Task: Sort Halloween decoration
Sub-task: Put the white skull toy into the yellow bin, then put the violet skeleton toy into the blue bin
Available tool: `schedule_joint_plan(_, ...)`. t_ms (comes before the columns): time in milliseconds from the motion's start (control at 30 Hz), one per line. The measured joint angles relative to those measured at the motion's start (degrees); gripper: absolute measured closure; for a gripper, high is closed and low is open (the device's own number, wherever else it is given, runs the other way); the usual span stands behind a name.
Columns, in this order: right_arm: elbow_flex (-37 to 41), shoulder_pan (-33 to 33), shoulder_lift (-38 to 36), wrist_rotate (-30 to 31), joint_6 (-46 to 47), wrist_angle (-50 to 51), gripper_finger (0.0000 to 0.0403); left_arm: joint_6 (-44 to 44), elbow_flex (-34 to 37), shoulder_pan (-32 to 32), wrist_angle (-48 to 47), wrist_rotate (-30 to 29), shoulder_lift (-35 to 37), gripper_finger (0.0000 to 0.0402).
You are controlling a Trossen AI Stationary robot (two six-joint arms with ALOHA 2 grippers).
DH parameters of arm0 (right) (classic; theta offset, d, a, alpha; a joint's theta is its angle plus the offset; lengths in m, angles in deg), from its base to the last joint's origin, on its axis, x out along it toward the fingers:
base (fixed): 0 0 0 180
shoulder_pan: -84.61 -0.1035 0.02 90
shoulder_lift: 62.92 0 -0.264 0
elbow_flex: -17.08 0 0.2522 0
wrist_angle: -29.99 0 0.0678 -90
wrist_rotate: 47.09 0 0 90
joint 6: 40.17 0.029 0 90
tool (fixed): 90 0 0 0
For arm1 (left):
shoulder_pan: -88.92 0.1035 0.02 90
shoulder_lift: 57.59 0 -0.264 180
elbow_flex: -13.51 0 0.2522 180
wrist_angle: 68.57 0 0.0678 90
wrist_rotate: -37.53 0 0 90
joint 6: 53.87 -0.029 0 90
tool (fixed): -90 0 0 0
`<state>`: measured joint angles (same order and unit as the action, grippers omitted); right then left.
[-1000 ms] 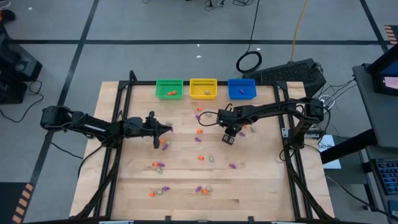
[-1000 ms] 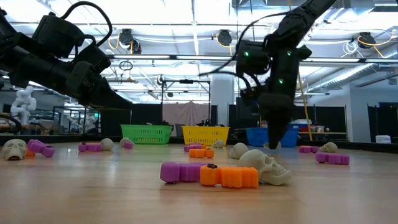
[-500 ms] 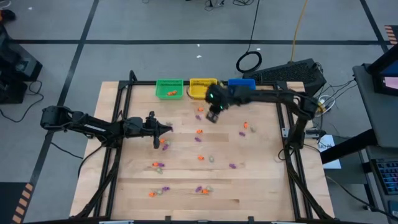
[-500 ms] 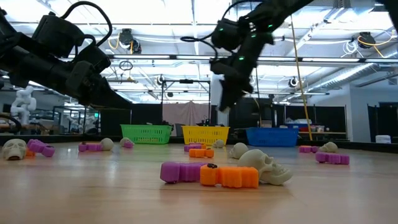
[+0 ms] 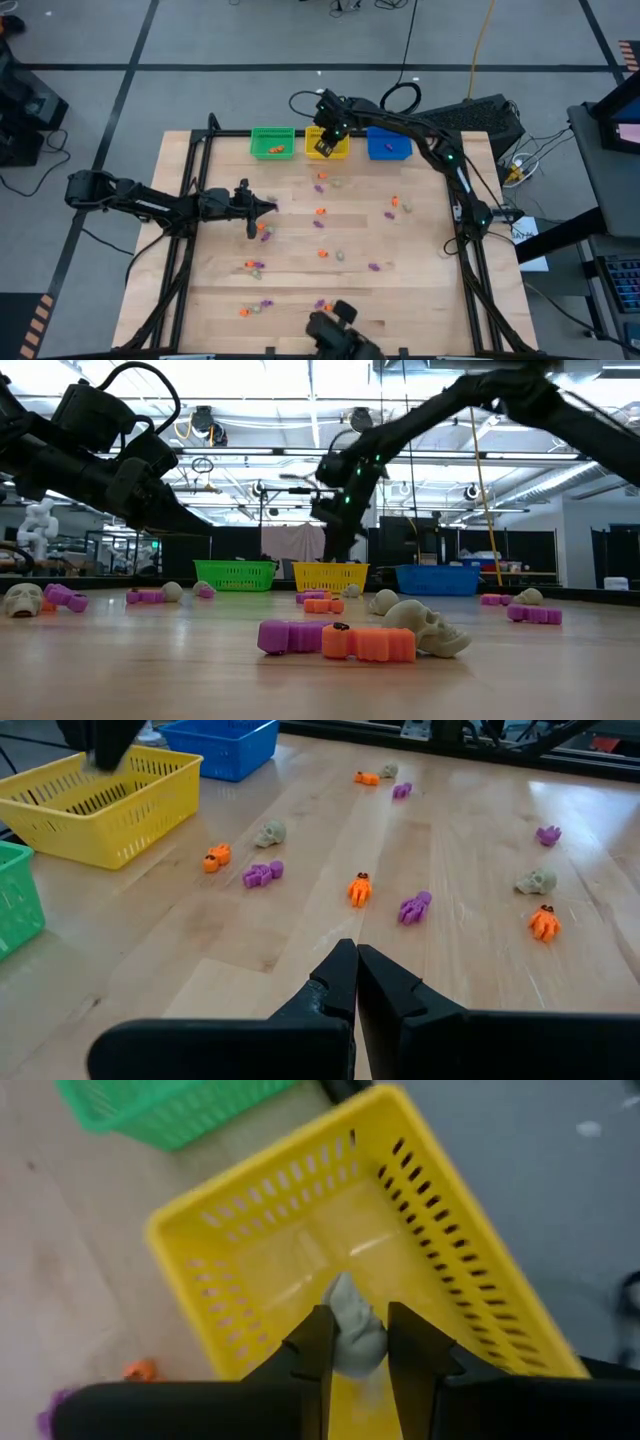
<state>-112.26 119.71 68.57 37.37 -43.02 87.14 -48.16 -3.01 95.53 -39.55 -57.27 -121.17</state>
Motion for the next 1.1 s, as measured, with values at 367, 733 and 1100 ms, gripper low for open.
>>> schedule_joint_plan(367,-1.2,-0.2,0.2,-0.4,-2.4,2.1,0.0275,0.0,0.0,0.0,0.0,0.0,0.0,0.0389)
schedule_joint_plan(733,5.6,-3.8,-14.3,0.9,-1.6,-4.2,0.0327,1.5,0.0,0.0,0.1,0.0,0.0,0.0389)
schedule_joint_plan(1100,50.3,-9.5,-36.4,4.3,4.4,-42.8,0.0401,2.3,-0.5,0.0,-0.2,0.0,0.0,0.0389)
